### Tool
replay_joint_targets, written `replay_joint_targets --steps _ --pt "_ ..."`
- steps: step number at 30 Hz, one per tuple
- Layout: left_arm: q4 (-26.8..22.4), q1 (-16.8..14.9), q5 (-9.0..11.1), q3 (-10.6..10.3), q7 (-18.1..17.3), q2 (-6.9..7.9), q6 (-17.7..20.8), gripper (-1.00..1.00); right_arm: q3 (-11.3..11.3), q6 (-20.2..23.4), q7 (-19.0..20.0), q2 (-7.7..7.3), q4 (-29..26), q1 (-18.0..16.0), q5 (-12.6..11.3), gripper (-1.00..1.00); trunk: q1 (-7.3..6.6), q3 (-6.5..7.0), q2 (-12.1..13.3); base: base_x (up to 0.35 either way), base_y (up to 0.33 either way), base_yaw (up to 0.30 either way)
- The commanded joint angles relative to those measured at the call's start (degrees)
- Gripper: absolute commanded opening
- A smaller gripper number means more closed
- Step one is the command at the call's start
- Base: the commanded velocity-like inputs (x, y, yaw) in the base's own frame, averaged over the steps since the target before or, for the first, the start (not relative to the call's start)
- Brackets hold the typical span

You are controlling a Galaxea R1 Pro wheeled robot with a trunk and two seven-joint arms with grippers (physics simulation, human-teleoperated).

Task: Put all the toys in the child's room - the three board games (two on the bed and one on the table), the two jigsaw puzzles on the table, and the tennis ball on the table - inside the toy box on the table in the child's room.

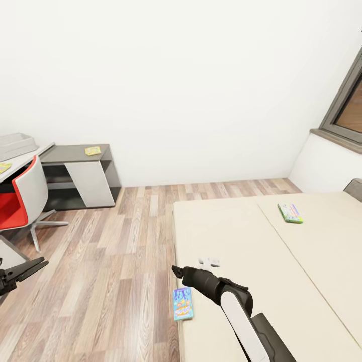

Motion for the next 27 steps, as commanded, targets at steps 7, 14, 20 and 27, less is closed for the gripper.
replay_joint_targets --steps 7,14,20,27 --pt "-0.01 -0.04 -0.10 0.06 -0.28 0.04 0.61 1.00 0.03 0.11 -0.58 0.00 -0.07 -0.05 -0.60 1.00 0.04 0.56 -0.11 0.000 0.000 0.000" --pt "-0.01 -0.04 -0.10 0.01 -0.28 0.03 0.61 1.00 0.03 0.11 -0.58 0.00 -0.07 -0.05 -0.65 1.00 0.04 1.22 -0.11 0.000 0.000 0.001" --pt "-0.01 -0.04 -0.10 0.06 -0.28 0.04 0.61 1.00 0.03 0.11 -0.58 0.00 -0.07 -0.05 -0.68 1.00 0.04 1.57 -0.11 0.000 0.029 0.010" --pt "-0.01 -0.04 -0.10 0.08 -0.28 0.07 0.61 1.00 0.03 0.11 -0.58 0.00 -0.07 -0.05 -0.68 1.00 0.04 1.67 -0.11 0.000 0.134 0.003"
